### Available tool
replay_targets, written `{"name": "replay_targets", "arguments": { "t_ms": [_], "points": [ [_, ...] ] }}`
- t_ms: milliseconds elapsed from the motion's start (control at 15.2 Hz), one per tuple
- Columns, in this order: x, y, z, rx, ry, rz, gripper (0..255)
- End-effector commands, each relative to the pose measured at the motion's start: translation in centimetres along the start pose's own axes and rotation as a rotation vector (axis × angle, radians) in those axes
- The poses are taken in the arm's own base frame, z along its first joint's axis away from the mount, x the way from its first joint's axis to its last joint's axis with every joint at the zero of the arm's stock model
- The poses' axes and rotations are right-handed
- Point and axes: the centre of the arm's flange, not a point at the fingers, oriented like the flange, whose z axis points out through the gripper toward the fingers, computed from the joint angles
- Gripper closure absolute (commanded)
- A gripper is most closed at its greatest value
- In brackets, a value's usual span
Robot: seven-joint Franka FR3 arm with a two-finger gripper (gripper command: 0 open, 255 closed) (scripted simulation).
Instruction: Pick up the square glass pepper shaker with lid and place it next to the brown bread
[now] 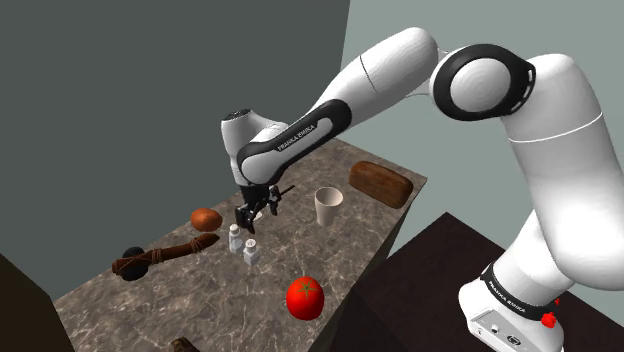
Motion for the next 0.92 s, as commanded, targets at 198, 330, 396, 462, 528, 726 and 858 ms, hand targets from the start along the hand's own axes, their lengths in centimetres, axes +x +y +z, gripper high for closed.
{"name": "replay_targets", "arguments": {
  "t_ms": [198,330,396,462,528,726,858],
  "points": [
    [3.9,-3.9,4.3,0.006,-0.023,-0.010,0],
    [4.8,-4.8,5.3,0.008,-0.029,-0.013,0],
    [4.8,-4.8,5.8,0.008,-0.029,-0.013,0],
    [4.8,-4.8,6.3,0.008,-0.029,-0.013,0],
    [4.8,-4.8,6.9,0.008,-0.029,-0.013,0],
    [4.7,-4.8,8.5,0.008,-0.029,-0.013,0],
    [4.7,-4.8,9.3,0.008,-0.029,-0.013,0]
  ]
}}
